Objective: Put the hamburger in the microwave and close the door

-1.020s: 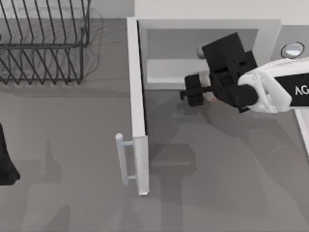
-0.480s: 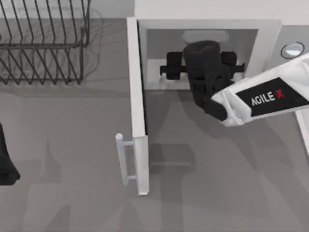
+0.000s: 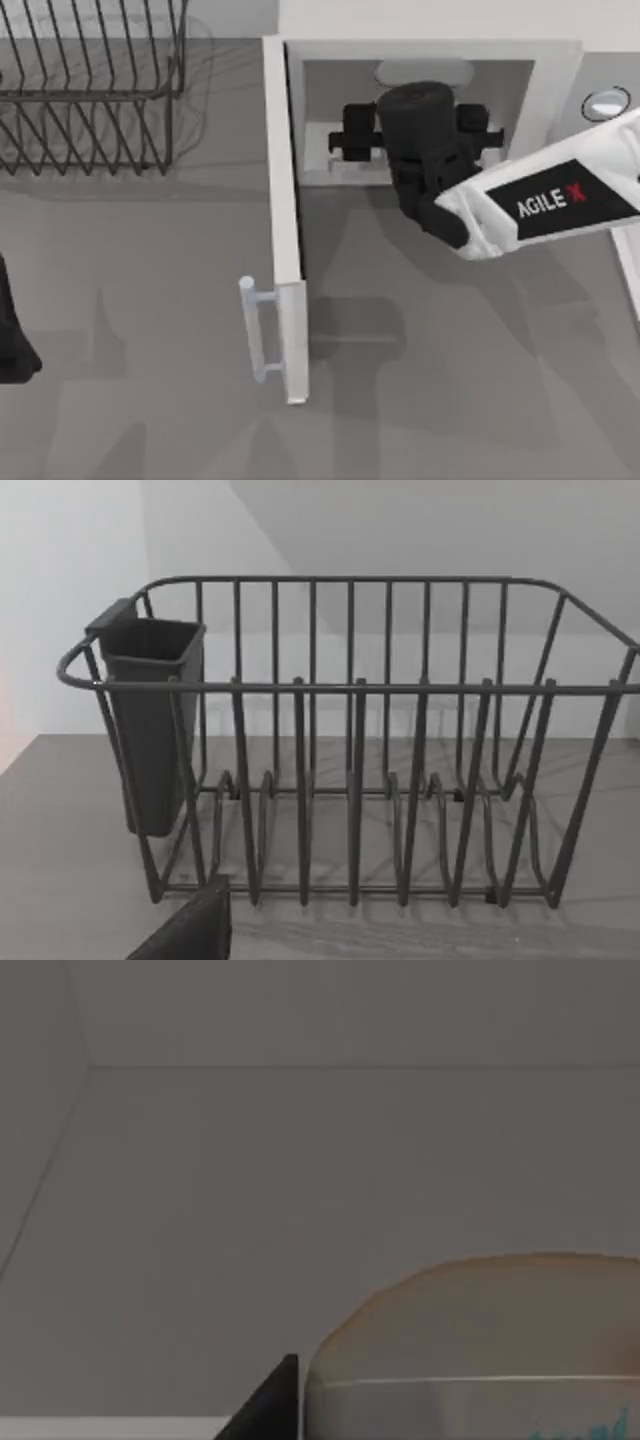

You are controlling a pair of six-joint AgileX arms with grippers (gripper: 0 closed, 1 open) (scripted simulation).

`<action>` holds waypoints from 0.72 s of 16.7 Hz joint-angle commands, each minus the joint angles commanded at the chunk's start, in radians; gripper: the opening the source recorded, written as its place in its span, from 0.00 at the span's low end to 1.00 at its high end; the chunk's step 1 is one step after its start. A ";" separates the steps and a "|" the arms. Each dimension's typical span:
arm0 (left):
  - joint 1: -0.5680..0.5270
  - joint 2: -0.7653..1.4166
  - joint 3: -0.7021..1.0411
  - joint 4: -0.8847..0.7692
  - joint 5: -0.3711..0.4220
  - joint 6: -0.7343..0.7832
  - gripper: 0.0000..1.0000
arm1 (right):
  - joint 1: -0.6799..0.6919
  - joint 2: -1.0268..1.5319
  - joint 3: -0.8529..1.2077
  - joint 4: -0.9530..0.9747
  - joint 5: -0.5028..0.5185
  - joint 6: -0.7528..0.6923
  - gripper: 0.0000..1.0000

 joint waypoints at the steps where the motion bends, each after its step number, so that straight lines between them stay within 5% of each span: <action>1: 0.000 0.000 0.000 0.000 0.000 0.000 1.00 | -0.001 -0.001 0.020 -0.013 -0.011 0.001 0.00; 12: 0.000 0.000 0.000 0.000 0.000 0.000 1.00 | -0.072 0.271 0.710 -0.349 -0.161 -0.029 0.00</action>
